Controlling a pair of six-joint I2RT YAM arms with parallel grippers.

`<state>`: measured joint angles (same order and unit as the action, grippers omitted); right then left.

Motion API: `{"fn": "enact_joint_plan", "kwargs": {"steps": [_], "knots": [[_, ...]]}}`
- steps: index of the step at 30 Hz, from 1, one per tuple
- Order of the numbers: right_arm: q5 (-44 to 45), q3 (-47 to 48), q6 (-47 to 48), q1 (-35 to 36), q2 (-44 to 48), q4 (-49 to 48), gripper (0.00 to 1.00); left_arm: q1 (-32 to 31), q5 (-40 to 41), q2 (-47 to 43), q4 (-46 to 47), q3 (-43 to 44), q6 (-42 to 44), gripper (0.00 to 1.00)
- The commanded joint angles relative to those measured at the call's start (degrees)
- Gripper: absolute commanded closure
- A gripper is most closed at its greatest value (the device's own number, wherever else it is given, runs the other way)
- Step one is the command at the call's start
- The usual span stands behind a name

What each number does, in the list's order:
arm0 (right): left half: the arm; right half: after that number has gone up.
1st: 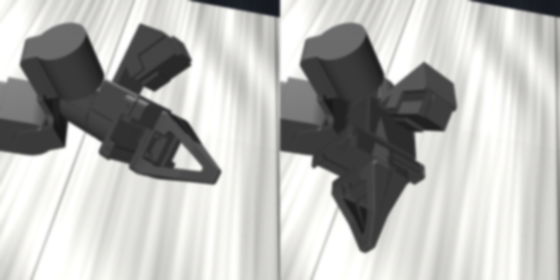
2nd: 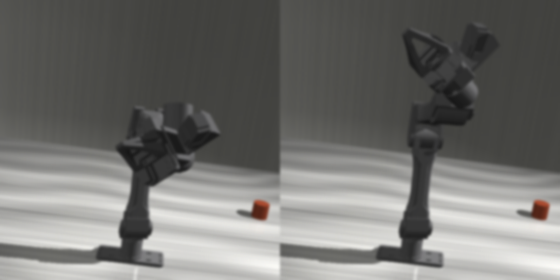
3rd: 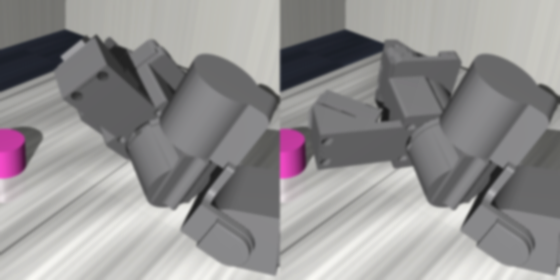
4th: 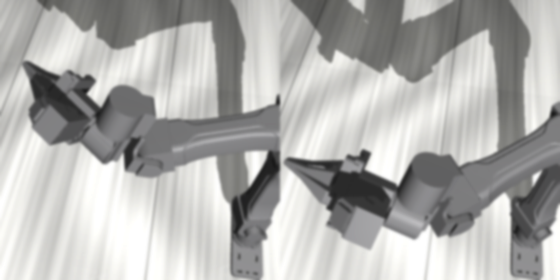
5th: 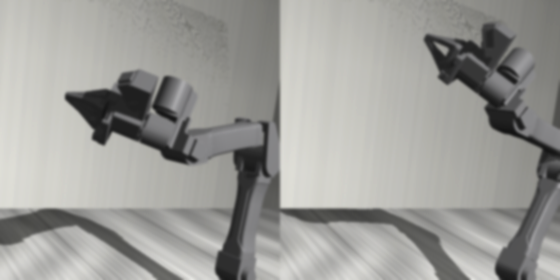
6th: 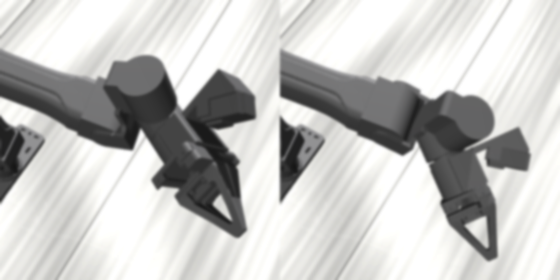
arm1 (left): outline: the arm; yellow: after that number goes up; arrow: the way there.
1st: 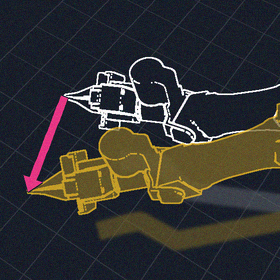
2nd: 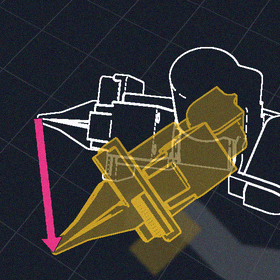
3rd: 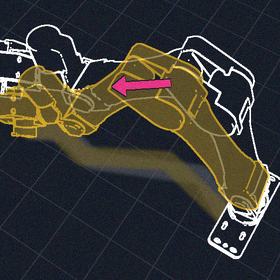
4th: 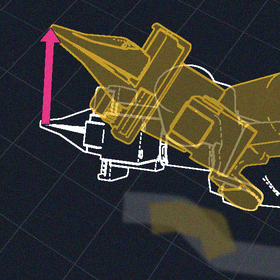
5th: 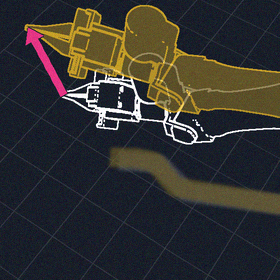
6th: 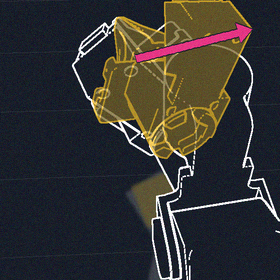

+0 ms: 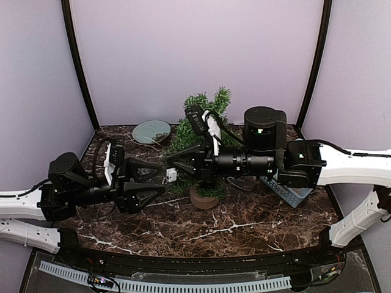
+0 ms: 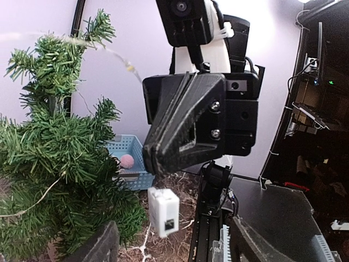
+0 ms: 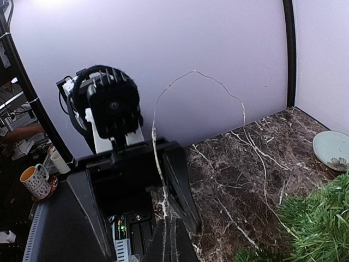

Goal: Decorate the small christmas tree

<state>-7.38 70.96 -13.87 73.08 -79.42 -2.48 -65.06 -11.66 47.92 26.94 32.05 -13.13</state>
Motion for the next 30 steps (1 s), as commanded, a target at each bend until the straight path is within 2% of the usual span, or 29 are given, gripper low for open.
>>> {"fn": "enact_joint_plan", "kwargs": {"steps": [1,5,7,11,15,22,27,30], "knots": [[1.30,2.61,2.46,0.24,1.93,4.77,1.00,-0.14,1.28,-6.92,-13.78,3.44,3.10,0.27],[1.24,4.35,4.40,0.30,2.03,10.30,1.00,-0.16,7.30,-12.29,-16.44,3.48,4.06,0.28],[1.19,5.28,5.31,0.38,2.30,12.84,1.00,-0.16,13.06,-15.11,-15.12,2.22,4.37,0.30],[1.91,7.15,6.77,0.39,3.22,17.62,1.00,-0.16,31.25,-19.45,-15.46,1.57,5.24,0.34],[3.55,8.92,8.25,0.40,3.57,21.43,1.00,-0.07,40.02,-19.23,-18.91,2.08,6.06,0.35],[6.84,14.05,11.97,0.40,2.90,27.04,1.00,2.62,43.08,-12.67,-19.88,3.52,1.90,0.37],[9.05,17.67,13.54,0.39,1.18,30.97,1.00,8.24,34.86,-10.04,-11.80,2.04,-0.51,0.38],[10.38,19.84,15.77,0.39,0.44,33.15,1.00,10.04,29.79,-7.65,-4.63,1.01,-0.39,0.42]]}}
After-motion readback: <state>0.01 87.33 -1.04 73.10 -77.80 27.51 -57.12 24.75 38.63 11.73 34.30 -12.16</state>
